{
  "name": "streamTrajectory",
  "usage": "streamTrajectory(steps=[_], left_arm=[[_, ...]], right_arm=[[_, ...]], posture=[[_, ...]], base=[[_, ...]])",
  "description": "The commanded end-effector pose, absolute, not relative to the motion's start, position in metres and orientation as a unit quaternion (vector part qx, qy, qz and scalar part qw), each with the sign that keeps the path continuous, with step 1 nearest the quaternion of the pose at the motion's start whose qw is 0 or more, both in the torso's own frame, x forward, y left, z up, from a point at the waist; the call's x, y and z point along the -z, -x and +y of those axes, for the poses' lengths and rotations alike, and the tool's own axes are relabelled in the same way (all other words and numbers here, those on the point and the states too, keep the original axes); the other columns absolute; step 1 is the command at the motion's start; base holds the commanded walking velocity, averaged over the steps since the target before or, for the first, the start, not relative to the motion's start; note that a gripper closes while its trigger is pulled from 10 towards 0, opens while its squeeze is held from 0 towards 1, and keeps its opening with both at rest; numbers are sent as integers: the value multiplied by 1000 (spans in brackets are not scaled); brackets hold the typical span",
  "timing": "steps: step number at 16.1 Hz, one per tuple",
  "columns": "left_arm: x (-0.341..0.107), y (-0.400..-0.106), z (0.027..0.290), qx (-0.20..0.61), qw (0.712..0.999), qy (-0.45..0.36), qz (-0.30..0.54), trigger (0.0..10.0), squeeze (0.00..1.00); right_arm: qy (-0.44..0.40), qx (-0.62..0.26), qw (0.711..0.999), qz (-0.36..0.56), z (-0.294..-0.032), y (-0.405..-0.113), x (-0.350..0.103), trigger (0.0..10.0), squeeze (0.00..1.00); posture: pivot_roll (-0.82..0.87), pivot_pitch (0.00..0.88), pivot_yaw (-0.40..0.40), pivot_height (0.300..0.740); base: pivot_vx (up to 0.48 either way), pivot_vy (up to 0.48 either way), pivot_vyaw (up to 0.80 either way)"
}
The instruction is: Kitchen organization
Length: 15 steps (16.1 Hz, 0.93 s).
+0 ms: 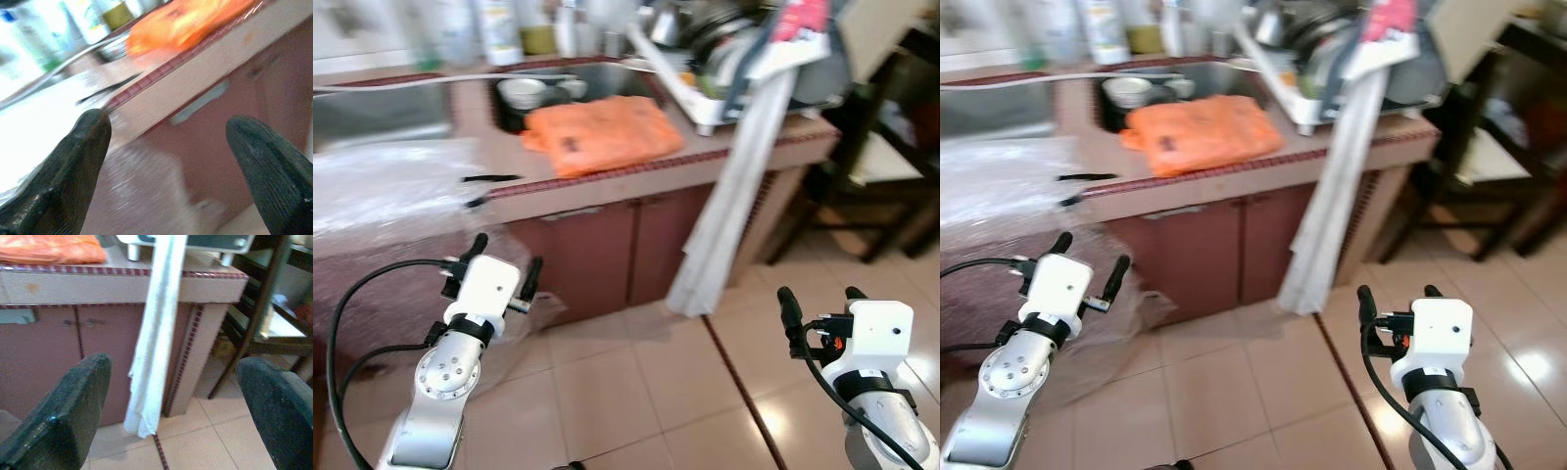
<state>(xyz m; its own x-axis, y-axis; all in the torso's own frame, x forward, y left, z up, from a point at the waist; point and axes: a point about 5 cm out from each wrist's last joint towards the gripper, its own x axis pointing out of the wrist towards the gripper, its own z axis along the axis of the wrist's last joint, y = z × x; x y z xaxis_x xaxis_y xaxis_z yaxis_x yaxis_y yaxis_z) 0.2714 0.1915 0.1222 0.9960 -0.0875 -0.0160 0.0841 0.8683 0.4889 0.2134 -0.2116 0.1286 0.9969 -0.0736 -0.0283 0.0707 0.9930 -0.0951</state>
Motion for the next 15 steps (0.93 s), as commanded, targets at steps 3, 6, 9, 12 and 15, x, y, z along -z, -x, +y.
streamTrajectory(steps=[3,6,9,12,15], left_arm=[[-149,-286,182,23,954,-299,-17,10000,0],[-137,-289,174,46,958,-282,-8,10000,0],[-117,-292,176,49,977,-205,33,10000,0],[-108,-299,175,34,998,-37,48,10000,0],[-110,-297,170,46,998,-11,34,10000,0]], right_arm=[[53,53,997,7,-220,-212,-134,10000,0],[54,62,997,6,-221,-215,-134,10000,0],[48,71,996,18,-223,-215,-133,10000,0],[39,71,997,11,-221,-218,-136,10000,0],[40,74,996,10,-222,-218,-137,10000,0]], posture=[[-44,105,-6,740],[-51,109,-5,740],[-56,110,-3,740],[-65,110,-3,740],[-65,109,-3,740]], base=[[0,0,800],[0,0,0],[0,0,0],[0,0,0],[0,0,0]])
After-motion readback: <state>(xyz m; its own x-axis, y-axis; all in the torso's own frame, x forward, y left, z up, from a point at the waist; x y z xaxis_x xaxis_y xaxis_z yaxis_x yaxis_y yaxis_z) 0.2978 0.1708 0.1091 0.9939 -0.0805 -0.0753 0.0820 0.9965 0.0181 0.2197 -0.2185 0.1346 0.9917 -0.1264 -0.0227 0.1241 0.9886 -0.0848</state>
